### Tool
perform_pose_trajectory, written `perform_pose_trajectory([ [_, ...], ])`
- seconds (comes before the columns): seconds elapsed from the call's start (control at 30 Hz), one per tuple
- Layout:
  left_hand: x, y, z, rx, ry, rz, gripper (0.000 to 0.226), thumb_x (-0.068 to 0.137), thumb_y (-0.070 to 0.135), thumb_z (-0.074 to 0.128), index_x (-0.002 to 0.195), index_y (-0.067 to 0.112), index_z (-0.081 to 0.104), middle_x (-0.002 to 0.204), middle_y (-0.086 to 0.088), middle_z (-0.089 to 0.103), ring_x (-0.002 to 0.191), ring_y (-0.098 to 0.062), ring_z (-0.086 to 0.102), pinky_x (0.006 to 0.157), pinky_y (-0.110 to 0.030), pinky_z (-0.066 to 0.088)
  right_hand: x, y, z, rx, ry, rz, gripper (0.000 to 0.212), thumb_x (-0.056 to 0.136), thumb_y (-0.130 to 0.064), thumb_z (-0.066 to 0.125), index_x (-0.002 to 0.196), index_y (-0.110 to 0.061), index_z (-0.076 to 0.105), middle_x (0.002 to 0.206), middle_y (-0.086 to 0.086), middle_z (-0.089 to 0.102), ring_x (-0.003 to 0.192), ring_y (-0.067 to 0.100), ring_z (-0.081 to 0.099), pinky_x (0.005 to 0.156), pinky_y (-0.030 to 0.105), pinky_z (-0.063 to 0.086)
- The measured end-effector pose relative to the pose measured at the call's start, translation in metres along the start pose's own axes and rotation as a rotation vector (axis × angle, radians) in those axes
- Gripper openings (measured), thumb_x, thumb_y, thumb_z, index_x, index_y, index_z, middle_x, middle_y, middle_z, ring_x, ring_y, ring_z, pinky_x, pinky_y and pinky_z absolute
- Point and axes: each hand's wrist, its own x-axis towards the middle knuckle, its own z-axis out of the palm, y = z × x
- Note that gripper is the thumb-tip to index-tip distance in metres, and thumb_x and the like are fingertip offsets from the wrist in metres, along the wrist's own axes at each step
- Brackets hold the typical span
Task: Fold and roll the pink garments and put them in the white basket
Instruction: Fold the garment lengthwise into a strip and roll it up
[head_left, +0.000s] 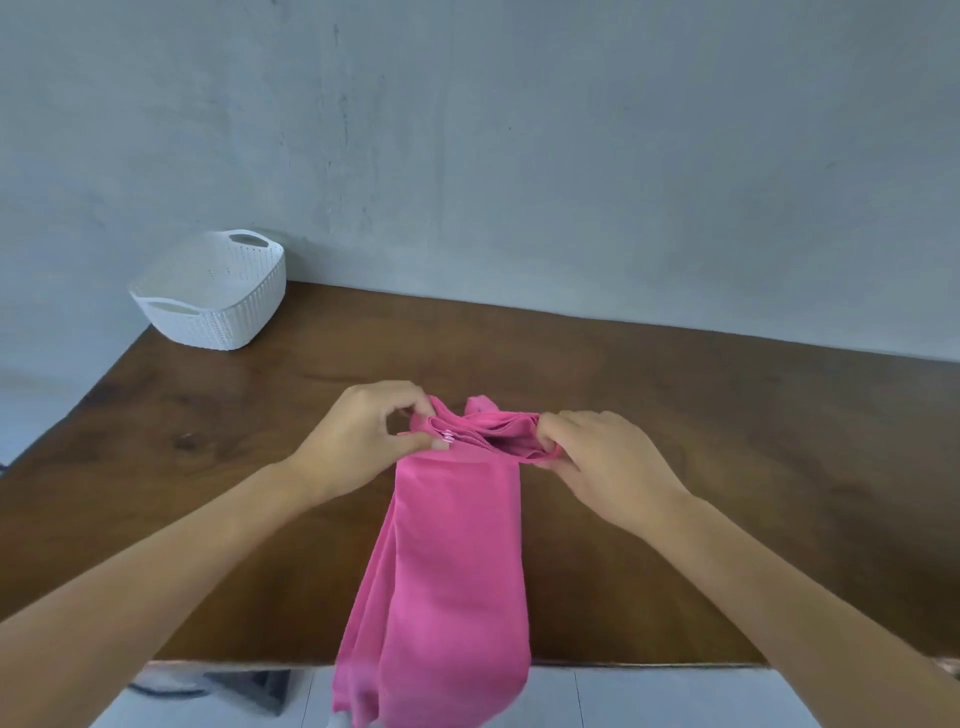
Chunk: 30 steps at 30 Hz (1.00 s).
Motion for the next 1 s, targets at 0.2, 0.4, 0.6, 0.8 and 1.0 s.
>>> perform_pose_trajectory([
  [0.2,-0.055,0.022,0.035,0.07,-0.009,-0.024,0.021,0.076,0.03,0.087,0.081,0.021,0.069,0.083,0.01,0.068,0.084,-0.016,0.066,0.077,-0.029,0.051,-0.052,-0.003,0.023,0.05,0.079,-0.018,0.044,0.082,-0.008,0.073,0.074,-0.022,0.032,0.059,-0.008,0.041,0.054,0.02,0.037,0.059,0.032,0.033],
  [0.4,-0.101,0.038,0.062,0.095,0.009,-0.098,0.018,0.075,0.017,0.088,0.079,0.017,0.07,0.08,0.015,0.067,0.075,-0.011,0.06,0.069,-0.019,0.045,-0.097,-0.006,0.055,-0.075,0.158,-0.141,0.024,0.075,-0.011,0.081,0.094,-0.018,0.069,0.102,-0.001,0.065,0.094,0.025,0.06,0.065,0.036,0.05],
  [0.6,-0.146,0.035,0.087,0.109,-0.102,-0.203,0.021,0.077,0.015,0.087,0.075,0.017,0.067,0.073,0.012,0.063,0.07,-0.006,0.057,0.063,-0.013,0.041,-0.132,-0.019,0.098,-0.089,0.106,-0.162,0.029,0.057,-0.008,0.089,0.076,-0.023,0.074,0.088,-0.008,0.065,0.084,0.019,0.058,0.061,0.03,0.046],
  [0.8,-0.181,0.029,0.098,0.126,-0.089,-0.255,0.037,0.076,0.007,0.085,0.073,0.032,0.057,0.074,0.02,0.062,0.073,-0.002,0.057,0.067,-0.01,0.04,-0.158,-0.05,0.122,-0.033,0.048,-0.07,0.04,0.042,-0.002,0.089,0.063,-0.024,0.064,0.067,-0.011,0.059,0.062,0.015,0.054,0.053,0.026,0.041],
  [1.0,-0.225,0.03,0.092,0.106,-0.15,-0.319,0.04,0.081,0.014,0.081,0.07,0.041,0.055,0.074,0.019,0.064,0.079,-0.003,0.059,0.07,-0.014,0.042,-0.188,-0.086,0.13,-0.011,-0.008,-0.075,0.041,0.049,-0.018,0.095,0.066,-0.027,0.059,0.065,-0.013,0.055,0.061,0.013,0.055,0.054,0.026,0.046],
])
